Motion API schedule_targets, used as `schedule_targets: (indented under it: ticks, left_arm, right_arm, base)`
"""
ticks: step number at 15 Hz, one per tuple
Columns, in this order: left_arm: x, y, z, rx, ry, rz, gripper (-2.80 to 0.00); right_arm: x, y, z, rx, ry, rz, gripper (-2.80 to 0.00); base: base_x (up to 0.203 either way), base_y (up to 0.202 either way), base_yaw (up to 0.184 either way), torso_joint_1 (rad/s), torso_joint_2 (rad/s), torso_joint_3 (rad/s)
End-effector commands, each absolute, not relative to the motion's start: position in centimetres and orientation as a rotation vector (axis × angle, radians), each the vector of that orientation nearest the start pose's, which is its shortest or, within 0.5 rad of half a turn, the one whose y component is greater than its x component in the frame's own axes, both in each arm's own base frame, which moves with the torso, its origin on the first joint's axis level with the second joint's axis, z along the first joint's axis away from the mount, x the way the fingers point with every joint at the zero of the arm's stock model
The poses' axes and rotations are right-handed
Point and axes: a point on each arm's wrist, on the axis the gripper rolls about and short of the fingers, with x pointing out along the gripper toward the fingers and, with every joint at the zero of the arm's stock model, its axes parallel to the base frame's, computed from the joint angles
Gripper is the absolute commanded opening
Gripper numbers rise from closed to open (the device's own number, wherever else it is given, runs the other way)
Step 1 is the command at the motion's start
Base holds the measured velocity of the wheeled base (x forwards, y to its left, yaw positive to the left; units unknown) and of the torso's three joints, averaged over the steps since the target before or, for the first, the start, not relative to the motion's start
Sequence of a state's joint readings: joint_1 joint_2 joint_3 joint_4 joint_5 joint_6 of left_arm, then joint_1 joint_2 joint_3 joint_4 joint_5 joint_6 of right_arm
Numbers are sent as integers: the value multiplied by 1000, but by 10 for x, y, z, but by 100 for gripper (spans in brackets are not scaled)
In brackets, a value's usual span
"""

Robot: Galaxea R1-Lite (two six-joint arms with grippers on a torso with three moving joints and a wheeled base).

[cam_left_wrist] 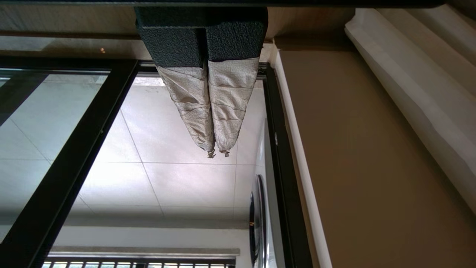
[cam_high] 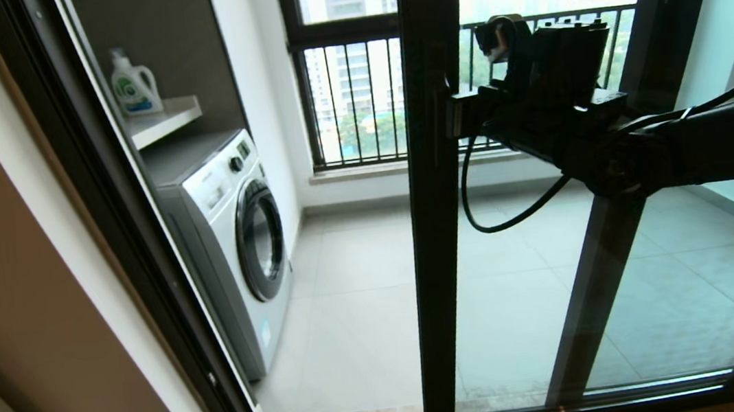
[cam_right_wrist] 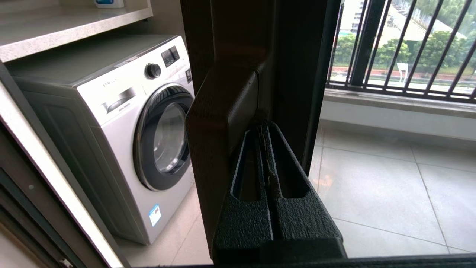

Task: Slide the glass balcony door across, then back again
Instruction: Close the slid door

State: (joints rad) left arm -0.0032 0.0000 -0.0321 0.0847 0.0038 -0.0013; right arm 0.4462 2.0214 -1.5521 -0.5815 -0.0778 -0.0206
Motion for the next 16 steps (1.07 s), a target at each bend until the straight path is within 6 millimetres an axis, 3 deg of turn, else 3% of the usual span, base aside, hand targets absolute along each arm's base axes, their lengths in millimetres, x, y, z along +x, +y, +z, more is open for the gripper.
schedule_targets:
  ticks: [1, 7, 12, 16]
  left_arm:
    - [-25, 0, 76, -1, 55, 2, -280]
    - [-25, 0, 76, -1, 55, 2, -280]
    - [-25, 0, 75, -1, 56, 2, -280]
    - [-25, 0, 76, -1, 54, 2, -280]
  right_arm:
    - [387, 199, 262, 10, -112, 397, -280]
    - [400, 244, 252, 29, -148, 422, -280]
    - [403, 292, 242, 52, -190, 460, -280]
    - [395, 307, 236, 47, -180, 491, -280]
  base:
    - [0, 0, 0, 0, 0, 0]
    - [0, 0, 0, 0, 0, 0]
    - [0, 0, 0, 0, 0, 0]
    - [0, 0, 0, 0, 0, 0]
